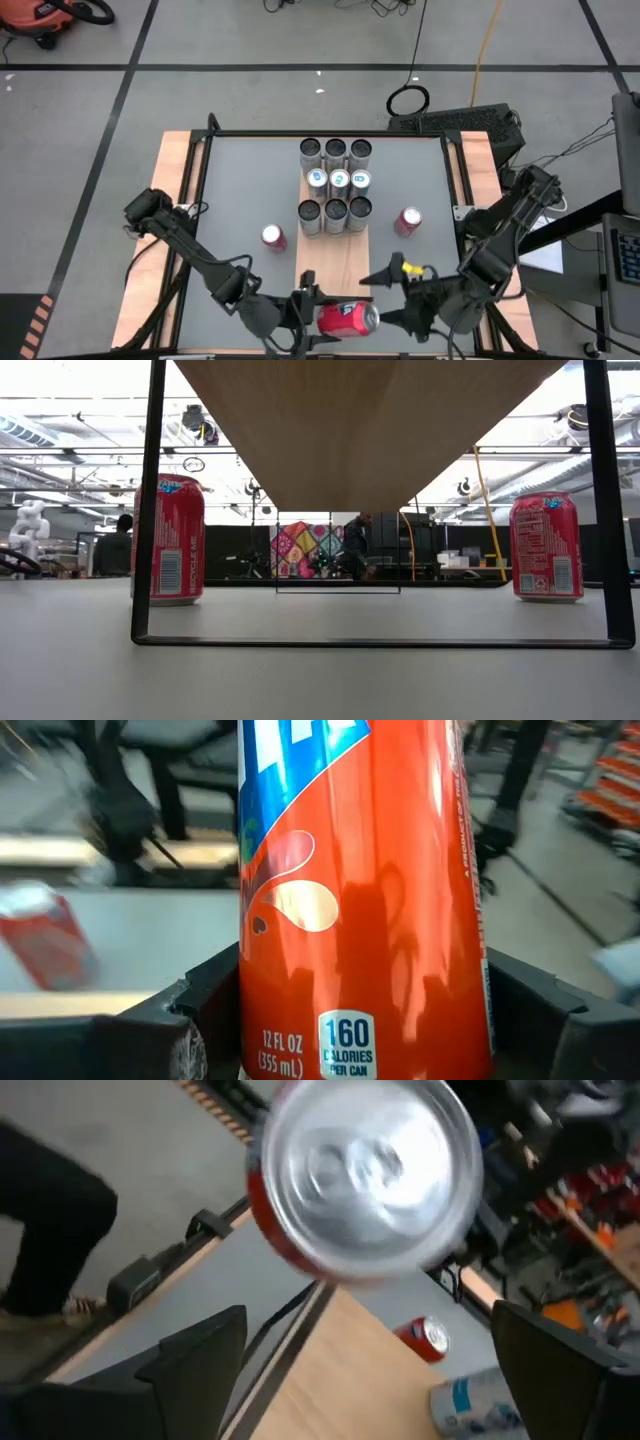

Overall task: Place canned beverage on shelf
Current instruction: Put the bottom red soda can on the shelf

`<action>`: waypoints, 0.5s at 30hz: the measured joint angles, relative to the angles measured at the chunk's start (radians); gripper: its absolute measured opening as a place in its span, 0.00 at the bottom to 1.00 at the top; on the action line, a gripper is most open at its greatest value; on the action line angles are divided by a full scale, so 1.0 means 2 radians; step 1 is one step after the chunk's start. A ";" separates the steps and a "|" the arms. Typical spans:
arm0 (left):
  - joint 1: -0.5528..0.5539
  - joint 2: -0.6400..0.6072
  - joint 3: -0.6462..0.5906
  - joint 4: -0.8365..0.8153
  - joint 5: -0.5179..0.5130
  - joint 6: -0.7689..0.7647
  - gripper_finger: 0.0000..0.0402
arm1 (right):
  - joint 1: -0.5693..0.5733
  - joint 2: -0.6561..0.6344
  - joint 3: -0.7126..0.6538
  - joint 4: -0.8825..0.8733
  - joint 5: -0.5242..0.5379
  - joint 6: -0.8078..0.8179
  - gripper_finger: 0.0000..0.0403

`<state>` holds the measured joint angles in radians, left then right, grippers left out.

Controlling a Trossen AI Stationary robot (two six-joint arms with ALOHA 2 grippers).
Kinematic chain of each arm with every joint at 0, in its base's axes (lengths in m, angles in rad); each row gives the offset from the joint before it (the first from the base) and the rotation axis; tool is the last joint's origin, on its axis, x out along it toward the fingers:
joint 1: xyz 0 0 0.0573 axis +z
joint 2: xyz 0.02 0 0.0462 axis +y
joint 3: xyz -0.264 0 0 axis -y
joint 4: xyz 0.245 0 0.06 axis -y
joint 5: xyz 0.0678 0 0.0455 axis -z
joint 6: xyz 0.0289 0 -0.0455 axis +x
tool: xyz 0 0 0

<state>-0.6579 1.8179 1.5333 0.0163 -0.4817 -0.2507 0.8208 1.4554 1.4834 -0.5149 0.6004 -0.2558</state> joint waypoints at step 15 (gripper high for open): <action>0.041 0.000 0.000 -0.033 0.178 -0.067 0.72 | 0.006 0.038 -0.001 0.101 -0.065 -0.066 0.88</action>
<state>-0.5759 1.8179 1.5333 -0.0494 -0.1257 -0.3840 0.8333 1.5322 1.4818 -0.3130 0.4699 -0.3871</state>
